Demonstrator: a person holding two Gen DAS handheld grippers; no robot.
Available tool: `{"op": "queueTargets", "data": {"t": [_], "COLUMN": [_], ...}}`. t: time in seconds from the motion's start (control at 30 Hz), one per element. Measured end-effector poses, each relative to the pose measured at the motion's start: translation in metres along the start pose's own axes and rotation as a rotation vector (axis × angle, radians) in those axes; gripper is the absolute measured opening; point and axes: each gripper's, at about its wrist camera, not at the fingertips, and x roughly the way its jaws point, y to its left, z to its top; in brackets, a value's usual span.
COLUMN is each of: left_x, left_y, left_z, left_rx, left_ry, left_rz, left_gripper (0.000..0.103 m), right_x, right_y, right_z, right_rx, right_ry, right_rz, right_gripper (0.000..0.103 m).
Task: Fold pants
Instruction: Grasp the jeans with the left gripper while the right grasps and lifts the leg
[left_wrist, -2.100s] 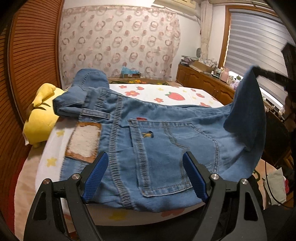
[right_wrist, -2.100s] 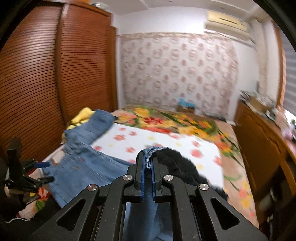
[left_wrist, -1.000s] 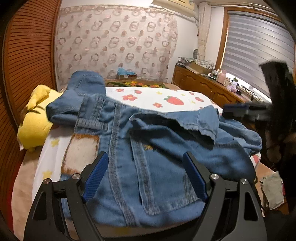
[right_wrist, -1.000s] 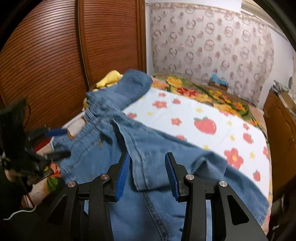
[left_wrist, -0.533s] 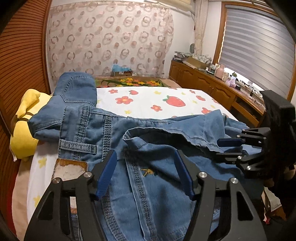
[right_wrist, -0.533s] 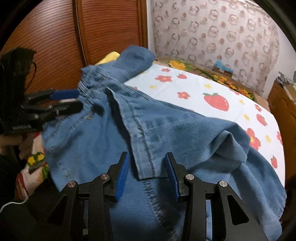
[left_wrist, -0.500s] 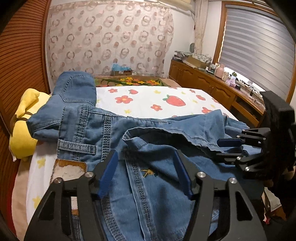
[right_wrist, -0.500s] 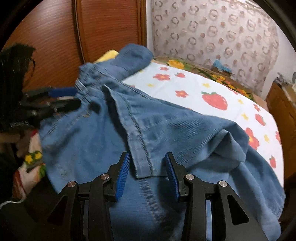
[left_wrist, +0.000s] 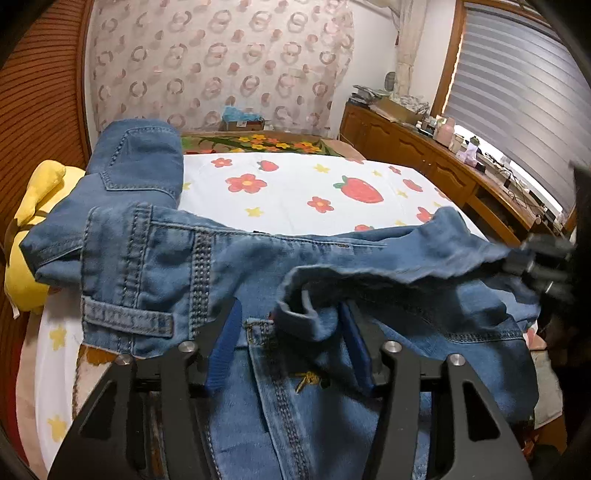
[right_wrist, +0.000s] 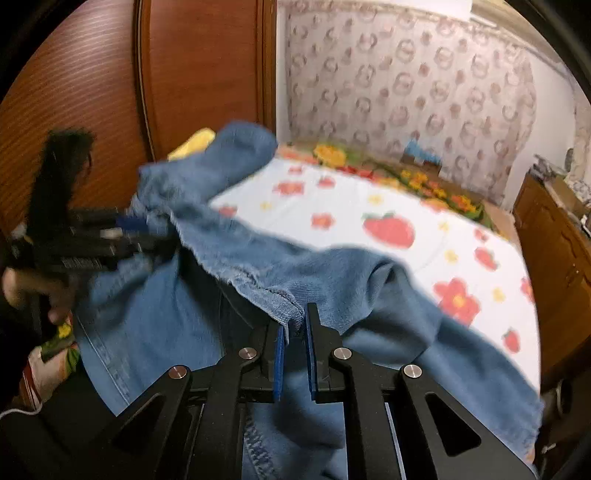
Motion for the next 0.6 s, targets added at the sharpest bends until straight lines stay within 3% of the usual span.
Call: {"op": "queueTargets", "data": {"t": [0.07,0.13,0.4,0.6], "left_x": [-0.003,-0.013,-0.096,-0.145], "left_y": [-0.005,-0.011,-0.022,-0.011], "left_z": [-0.001,-0.002,-0.006,-0.021], "left_rx": [0.019,0.040,0.057,0.033], "left_ry": [-0.012,-0.049,-0.210,-0.267], "left_rz": [-0.006,-0.004,-0.024,-0.007], "left_gripper": [0.018,0.012,0.008,0.008], "right_x": [-0.009,-0.016,-0.044,-0.054], "right_y": [0.002,0.005,0.017,0.047], "right_z": [0.009,0.016,0.049,0.076], "right_rx": [-0.002,-0.011,-0.052,-0.106], "right_ry": [-0.024,-0.045,-0.147,-0.208], "right_rz": [-0.010,-0.023,-0.023,0.029], "right_gripper": [0.010,0.010,0.010,0.010]}}
